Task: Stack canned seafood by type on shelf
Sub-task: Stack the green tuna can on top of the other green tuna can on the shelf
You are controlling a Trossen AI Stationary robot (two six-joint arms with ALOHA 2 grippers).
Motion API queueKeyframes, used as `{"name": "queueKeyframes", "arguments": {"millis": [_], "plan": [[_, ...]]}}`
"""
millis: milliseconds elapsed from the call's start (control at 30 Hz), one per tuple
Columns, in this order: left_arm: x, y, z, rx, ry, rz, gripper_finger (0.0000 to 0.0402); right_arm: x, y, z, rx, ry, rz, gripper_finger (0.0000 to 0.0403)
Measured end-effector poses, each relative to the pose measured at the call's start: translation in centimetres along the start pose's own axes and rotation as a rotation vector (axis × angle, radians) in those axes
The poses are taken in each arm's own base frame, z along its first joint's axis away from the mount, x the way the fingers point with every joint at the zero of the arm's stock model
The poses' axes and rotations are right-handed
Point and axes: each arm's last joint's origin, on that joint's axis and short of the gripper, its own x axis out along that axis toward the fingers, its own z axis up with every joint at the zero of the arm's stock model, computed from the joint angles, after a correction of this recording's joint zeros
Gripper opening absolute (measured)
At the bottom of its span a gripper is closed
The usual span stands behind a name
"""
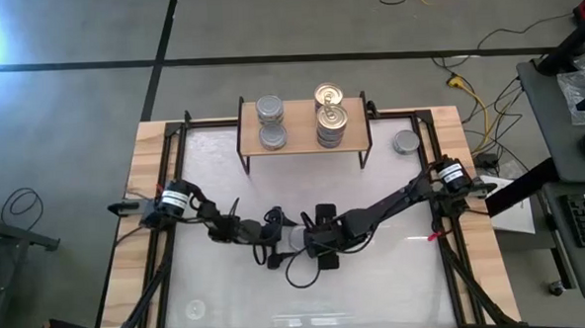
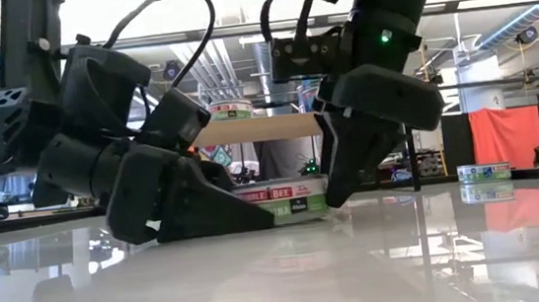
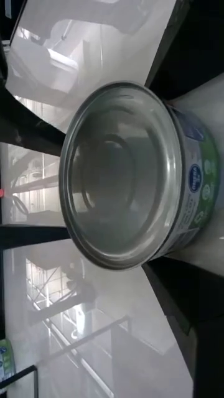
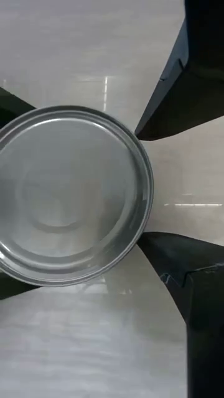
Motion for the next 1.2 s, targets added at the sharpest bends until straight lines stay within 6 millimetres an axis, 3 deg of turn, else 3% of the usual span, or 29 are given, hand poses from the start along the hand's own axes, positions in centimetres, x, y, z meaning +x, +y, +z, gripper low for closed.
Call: {"name": "queueKeyframes", "arguments": {"millis": [333,633,900,1067,1200], "plan": [[0.6,0.0,0.4,-0.009,-0.004,0.001,0.0398,0.2,-0.6,0.1,-0.015,0.005,-0.003,0.0246],[-0.1,0.0,0.6,-0.098,-0.048,-0.016,0.0367,-0.5,-0.7,0.7,-0.044,0.002,0.01,0.0256],[-5.1,0.7,2.4,-0.138,-0.102,0.007,0.0363,-3.6,0.0,2.5,-0.04,0.029,-0.017,0.0278],[-9.0,1.4,4.8,-0.16,-0.194,0.017,0.0362,-6.5,0.5,4.4,-0.068,-0.002,-0.01,0.0272],[-11.0,1.7,6.9,-0.148,-0.206,0.048,0.0362,-8.8,0.3,6.0,-0.101,-0.048,-0.004,0.026]]}}
